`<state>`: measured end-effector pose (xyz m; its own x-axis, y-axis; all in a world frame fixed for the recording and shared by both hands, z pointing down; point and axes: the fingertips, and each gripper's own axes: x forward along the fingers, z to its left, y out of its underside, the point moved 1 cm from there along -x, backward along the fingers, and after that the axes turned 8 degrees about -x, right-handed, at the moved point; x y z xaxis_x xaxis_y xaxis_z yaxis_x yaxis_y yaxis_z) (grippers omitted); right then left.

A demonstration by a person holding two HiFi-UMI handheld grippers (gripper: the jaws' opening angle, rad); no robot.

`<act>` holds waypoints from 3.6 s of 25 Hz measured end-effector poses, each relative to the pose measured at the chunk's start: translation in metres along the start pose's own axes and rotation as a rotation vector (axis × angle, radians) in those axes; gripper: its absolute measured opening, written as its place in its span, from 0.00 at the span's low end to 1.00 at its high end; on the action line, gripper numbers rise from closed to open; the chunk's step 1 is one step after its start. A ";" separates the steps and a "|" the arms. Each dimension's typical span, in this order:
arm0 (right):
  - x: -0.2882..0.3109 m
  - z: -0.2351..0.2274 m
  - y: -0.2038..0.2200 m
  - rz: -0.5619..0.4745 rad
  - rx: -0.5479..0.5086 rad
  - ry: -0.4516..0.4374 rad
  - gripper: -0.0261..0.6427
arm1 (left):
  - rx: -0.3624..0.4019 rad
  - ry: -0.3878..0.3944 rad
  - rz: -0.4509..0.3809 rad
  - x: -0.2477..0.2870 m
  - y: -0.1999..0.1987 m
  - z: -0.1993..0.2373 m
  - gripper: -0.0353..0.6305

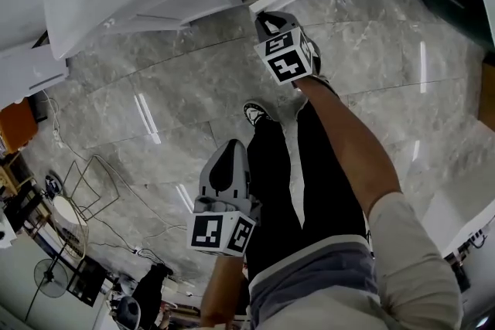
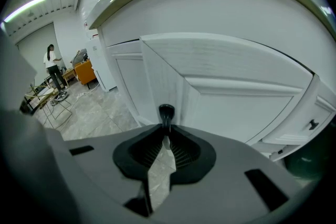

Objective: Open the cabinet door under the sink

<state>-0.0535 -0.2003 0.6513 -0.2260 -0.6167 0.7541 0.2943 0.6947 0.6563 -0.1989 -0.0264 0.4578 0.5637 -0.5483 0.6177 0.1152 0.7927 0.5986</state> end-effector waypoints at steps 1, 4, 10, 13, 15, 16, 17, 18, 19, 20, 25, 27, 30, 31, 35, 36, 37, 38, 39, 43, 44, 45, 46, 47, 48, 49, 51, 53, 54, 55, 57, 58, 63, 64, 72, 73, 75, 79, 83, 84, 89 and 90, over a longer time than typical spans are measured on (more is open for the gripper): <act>-0.002 0.000 0.002 0.000 -0.005 -0.001 0.12 | 0.002 0.002 0.002 0.001 0.001 -0.002 0.05; -0.007 0.002 0.007 -0.001 -0.016 -0.003 0.12 | 0.007 0.006 0.008 0.001 0.003 -0.006 0.05; -0.017 0.004 0.018 0.002 -0.019 -0.019 0.12 | 0.018 0.019 0.017 0.005 0.005 -0.019 0.05; -0.019 0.004 0.022 0.004 -0.045 -0.032 0.12 | 0.024 0.025 0.017 0.009 0.008 -0.026 0.05; -0.021 0.005 0.025 0.005 -0.059 -0.041 0.12 | 0.027 0.027 0.019 0.009 0.009 -0.030 0.05; -0.022 0.005 0.026 0.005 -0.063 -0.045 0.12 | 0.028 0.028 0.020 0.009 0.010 -0.031 0.05; -0.024 0.006 0.028 0.005 -0.066 -0.048 0.12 | 0.028 0.030 0.021 0.010 0.010 -0.033 0.05; -0.026 0.006 0.029 0.005 -0.068 -0.051 0.12 | 0.029 0.032 0.023 0.010 0.011 -0.035 0.05; -0.028 0.006 0.031 0.006 -0.071 -0.053 0.12 | 0.031 0.034 0.025 0.010 0.012 -0.037 0.05; -0.030 0.006 0.033 0.005 -0.074 -0.054 0.12 | 0.034 0.036 0.027 0.010 0.012 -0.039 0.05; -0.038 0.007 0.041 0.005 -0.098 -0.066 0.12 | 0.038 0.047 0.036 0.010 0.018 -0.049 0.05; -0.042 0.007 0.045 0.007 -0.107 -0.072 0.12 | 0.043 0.052 0.040 0.010 0.019 -0.054 0.05; -0.046 0.008 0.051 0.010 -0.123 -0.078 0.12 | 0.044 0.062 0.037 0.010 0.019 -0.059 0.05; -0.048 0.008 0.053 0.011 -0.130 -0.082 0.12 | 0.041 0.066 0.034 0.010 0.019 -0.061 0.05; -0.055 0.007 0.062 0.015 -0.157 -0.100 0.12 | 0.039 0.071 0.036 0.013 0.021 -0.066 0.05; -0.056 0.006 0.064 0.016 -0.159 -0.102 0.12 | 0.042 0.071 0.040 0.013 0.022 -0.067 0.05; -0.058 0.007 0.066 0.017 -0.160 -0.103 0.12 | 0.045 0.073 0.044 0.013 0.023 -0.068 0.05; -0.060 0.007 0.068 0.018 -0.159 -0.103 0.12 | 0.049 0.076 0.048 0.014 0.024 -0.069 0.05; -0.062 0.007 0.071 0.018 -0.159 -0.103 0.12 | 0.053 0.078 0.052 0.014 0.025 -0.070 0.05; -0.069 0.004 0.081 0.023 -0.165 -0.104 0.12 | 0.066 0.084 0.065 0.017 0.029 -0.076 0.05; -0.071 0.003 0.083 0.025 -0.167 -0.104 0.12 | 0.070 0.085 0.071 0.018 0.030 -0.076 0.05; -0.072 0.002 0.085 0.027 -0.168 -0.106 0.12 | 0.074 0.086 0.077 0.019 0.032 -0.077 0.05; -0.074 0.003 0.088 0.028 -0.171 -0.108 0.12 | 0.078 0.086 0.083 0.019 0.033 -0.078 0.05; -0.075 0.003 0.090 0.029 -0.176 -0.112 0.12 | 0.080 0.087 0.086 0.020 0.034 -0.079 0.05; -0.076 0.002 0.091 0.029 -0.180 -0.115 0.12 | 0.082 0.088 0.088 0.021 0.034 -0.081 0.05; -0.078 0.001 0.093 0.029 -0.184 -0.118 0.12 | 0.082 0.088 0.090 0.023 0.034 -0.082 0.05; -0.081 0.000 0.096 0.029 -0.192 -0.125 0.12 | 0.082 0.087 0.096 0.026 0.035 -0.084 0.05; -0.084 -0.002 0.099 0.031 -0.201 -0.130 0.12 | 0.081 0.088 0.111 0.030 0.038 -0.086 0.05; -0.086 -0.003 0.102 0.033 -0.208 -0.132 0.12 | 0.082 0.090 0.118 0.032 0.040 -0.088 0.05; -0.088 -0.004 0.104 0.035 -0.215 -0.133 0.12 | 0.084 0.093 0.124 0.034 0.043 -0.091 0.05; -0.092 -0.006 0.109 0.039 -0.227 -0.138 0.12 | 0.086 0.099 0.130 0.037 0.046 -0.096 0.05; -0.094 -0.006 0.112 0.039 -0.230 -0.141 0.12 | 0.088 0.102 0.132 0.039 0.047 -0.098 0.05; -0.104 -0.016 0.127 0.042 -0.228 -0.141 0.12 | 0.096 0.110 0.137 0.049 0.050 -0.110 0.05; -0.107 -0.018 0.130 0.044 -0.231 -0.140 0.12 | 0.096 0.110 0.138 0.050 0.051 -0.112 0.05; -0.121 -0.031 0.150 0.071 -0.252 -0.149 0.12 | 0.101 0.122 0.149 0.061 0.057 -0.131 0.05; -0.121 -0.032 0.151 0.071 -0.255 -0.153 0.12 | 0.105 0.121 0.152 0.063 0.058 -0.134 0.05; -0.124 -0.035 0.155 0.072 -0.261 -0.158 0.12 | 0.111 0.123 0.158 0.067 0.061 -0.137 0.05; -0.130 -0.042 0.162 0.085 -0.286 -0.149 0.12 | 0.116 0.124 0.167 0.074 0.061 -0.143 0.05; -0.136 -0.051 0.171 0.096 -0.300 -0.154 0.12 | 0.119 0.126 0.173 0.080 0.065 -0.151 0.05; -0.137 -0.053 0.173 0.100 -0.302 -0.155 0.12 | 0.120 0.131 0.171 0.082 0.066 -0.153 0.05; -0.145 -0.064 0.182 0.093 -0.308 -0.156 0.12 | 0.126 0.130 0.181 0.089 0.066 -0.164 0.05; -0.146 -0.066 0.183 0.091 -0.310 -0.158 0.12 | 0.126 0.131 0.181 0.090 0.068 -0.166 0.05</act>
<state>0.0945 -0.0072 0.6594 -0.3191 -0.4759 0.8196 0.5825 0.5837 0.5657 -0.0046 0.0220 0.4691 0.6679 -0.3545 0.6545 -0.0960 0.8310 0.5480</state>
